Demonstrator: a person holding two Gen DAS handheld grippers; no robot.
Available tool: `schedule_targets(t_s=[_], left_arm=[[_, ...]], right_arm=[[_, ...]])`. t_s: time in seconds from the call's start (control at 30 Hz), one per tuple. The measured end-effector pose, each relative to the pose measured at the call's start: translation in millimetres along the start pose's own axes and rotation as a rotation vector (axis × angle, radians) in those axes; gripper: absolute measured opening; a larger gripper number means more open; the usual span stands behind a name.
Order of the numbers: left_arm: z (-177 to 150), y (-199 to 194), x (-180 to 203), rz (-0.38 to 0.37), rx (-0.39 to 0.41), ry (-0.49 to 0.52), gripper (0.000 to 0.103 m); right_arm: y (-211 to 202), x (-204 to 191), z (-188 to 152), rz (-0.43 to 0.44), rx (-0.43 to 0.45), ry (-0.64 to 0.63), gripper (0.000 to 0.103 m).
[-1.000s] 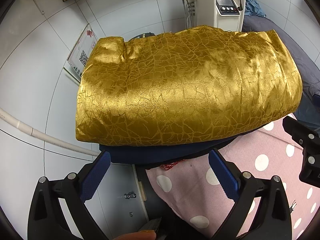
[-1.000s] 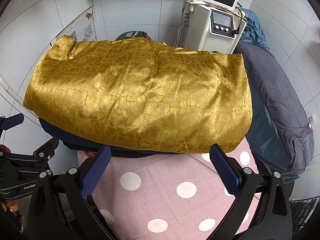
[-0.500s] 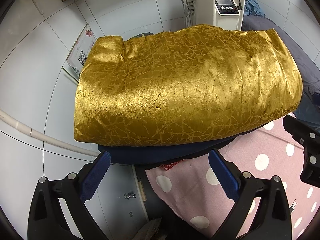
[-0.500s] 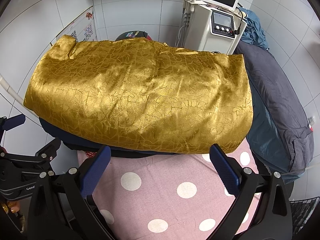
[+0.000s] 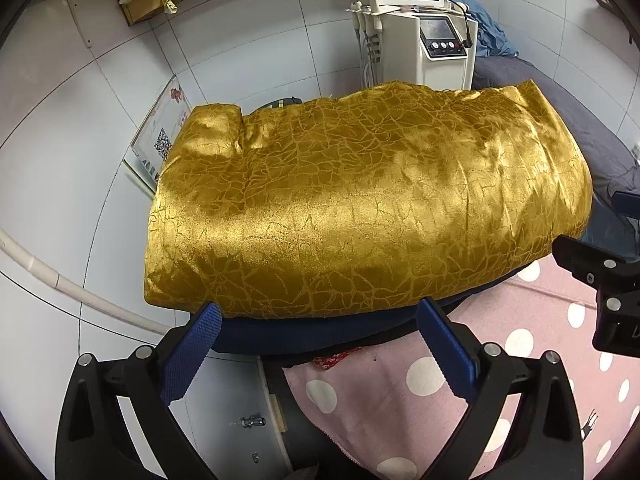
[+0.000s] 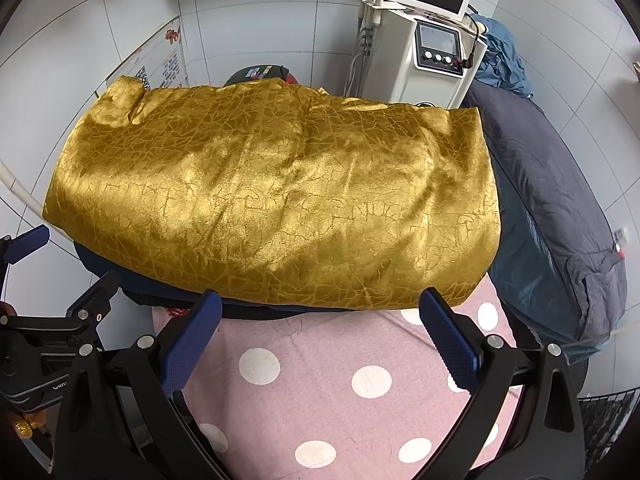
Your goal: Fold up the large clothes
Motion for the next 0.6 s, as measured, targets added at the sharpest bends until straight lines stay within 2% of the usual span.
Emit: schedule_targets(t_s=[0.6], left_arm=[[0.9,5.2,-4.3,0.011,-0.028,-0.025,0.097]], right_arm=[[0.0,10.1,0.4,0.018,0.004,0.049,0.097]])
Point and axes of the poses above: each gripper's, at about its wrist camera, not at the fingertips, and y roughly the way its jaws point, x to its right, z to its top, the point moved 3 cm from there along y, roughly the way its jaws point, and after that the axes turned 3 degrees about z, right-handed, at the moved point
